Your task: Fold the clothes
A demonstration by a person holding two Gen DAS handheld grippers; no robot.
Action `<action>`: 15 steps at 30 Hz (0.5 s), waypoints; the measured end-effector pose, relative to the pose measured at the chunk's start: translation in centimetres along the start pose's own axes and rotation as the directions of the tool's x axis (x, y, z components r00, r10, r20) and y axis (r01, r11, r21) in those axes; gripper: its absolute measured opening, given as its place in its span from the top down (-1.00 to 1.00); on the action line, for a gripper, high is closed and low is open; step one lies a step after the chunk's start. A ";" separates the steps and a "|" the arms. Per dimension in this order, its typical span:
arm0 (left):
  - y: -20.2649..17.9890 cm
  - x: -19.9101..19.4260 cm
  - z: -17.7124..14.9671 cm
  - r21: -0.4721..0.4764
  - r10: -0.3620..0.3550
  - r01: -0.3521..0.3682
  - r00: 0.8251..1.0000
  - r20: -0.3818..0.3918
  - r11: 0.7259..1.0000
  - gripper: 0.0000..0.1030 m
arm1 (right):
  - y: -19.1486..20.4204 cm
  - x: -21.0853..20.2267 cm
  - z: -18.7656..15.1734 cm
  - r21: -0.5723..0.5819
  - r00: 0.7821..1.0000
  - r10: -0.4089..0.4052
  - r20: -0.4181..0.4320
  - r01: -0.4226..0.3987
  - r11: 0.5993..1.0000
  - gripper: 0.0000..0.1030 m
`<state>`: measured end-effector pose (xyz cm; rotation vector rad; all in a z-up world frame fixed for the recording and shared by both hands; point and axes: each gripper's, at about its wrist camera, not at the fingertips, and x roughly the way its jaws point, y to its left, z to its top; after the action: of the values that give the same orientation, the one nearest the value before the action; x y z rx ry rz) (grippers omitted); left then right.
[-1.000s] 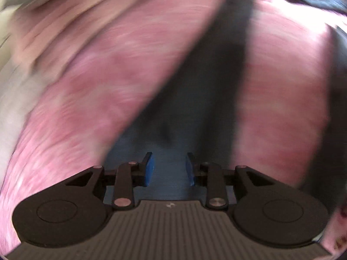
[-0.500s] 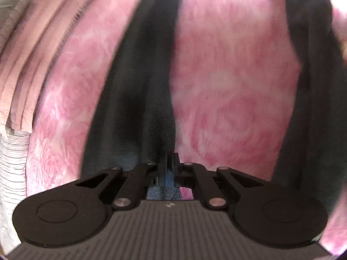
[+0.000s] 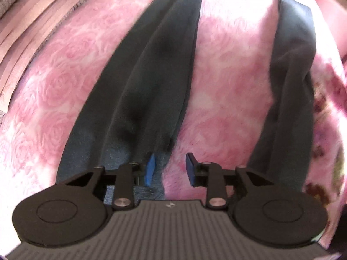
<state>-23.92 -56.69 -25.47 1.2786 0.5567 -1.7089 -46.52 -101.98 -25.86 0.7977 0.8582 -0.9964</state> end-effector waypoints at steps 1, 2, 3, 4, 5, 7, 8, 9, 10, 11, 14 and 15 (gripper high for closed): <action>0.3 -0.4 0.1 -0.019 0.001 -0.001 1.000 0.010 1.000 0.47 | -0.3 -0.6 0.0 0.007 1.000 -0.004 0.011 0.004 1.000 -0.01; 0.7 -0.6 0.2 -0.040 0.011 -0.010 1.000 0.015 0.999 0.47 | -0.6 -1.0 -0.1 0.017 1.000 0.001 0.018 -0.001 1.000 -0.01; 1.1 -0.8 0.4 -0.061 0.021 -0.020 1.000 0.020 0.998 0.47 | -0.8 -1.3 -0.2 0.026 1.000 0.012 0.020 -0.013 1.000 -0.01; 1.4 -0.9 0.6 -0.081 0.029 -0.027 0.999 0.024 0.996 0.47 | -0.9 -1.2 -0.4 0.039 0.999 0.048 0.015 -0.049 0.998 -0.01; 1.7 -0.7 0.9 -0.097 0.030 -0.027 0.999 0.028 0.995 0.47 | -0.9 -1.1 -0.6 0.053 0.996 0.092 0.008 -0.092 0.994 -0.01; 2.1 0.1 1.6 -0.117 0.020 -0.015 0.999 0.040 0.993 0.47 | -0.5 -0.2 -0.8 0.045 0.988 0.151 -0.006 -0.151 0.988 -0.01; 2.1 0.6 2.1 -0.129 0.010 -0.004 0.999 0.045 0.992 0.47 | -0.2 0.4 -0.9 0.038 0.984 0.179 -0.013 -0.178 0.983 -0.01; 2.0 1.3 2.5 -0.142 -0.010 0.017 0.999 0.049 0.990 0.47 | 0.1 0.9 -0.9 0.032 0.978 0.206 -0.021 -0.205 0.978 0.00; 1.8 2.2 2.9 -0.152 -0.039 0.045 0.998 0.042 0.987 0.46 | 0.2 1.6 -1.0 0.025 0.978 0.208 -0.031 -0.208 0.978 0.00; 1.6 3.2 3.3 -0.161 -0.071 0.074 0.997 0.027 0.984 0.43 | 0.2 2.1 -1.0 0.012 0.983 0.180 -0.042 -0.179 0.984 0.00; -0.2 4.7 4.2 -0.114 -0.099 0.094 0.994 -0.040 0.989 0.29 | 0.3 2.1 -0.7 -0.061 0.999 0.042 -0.031 -0.044 0.997 0.01; -0.8 4.3 4.3 -0.096 -0.106 0.102 0.994 -0.041 0.990 0.29 | 0.1 1.2 -0.6 -0.080 0.999 0.028 -0.027 -0.031 0.996 0.00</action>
<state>-27.01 -61.31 -28.00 1.2430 0.7336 -1.7210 -46.25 -101.85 -27.22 0.7543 0.9009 -0.9217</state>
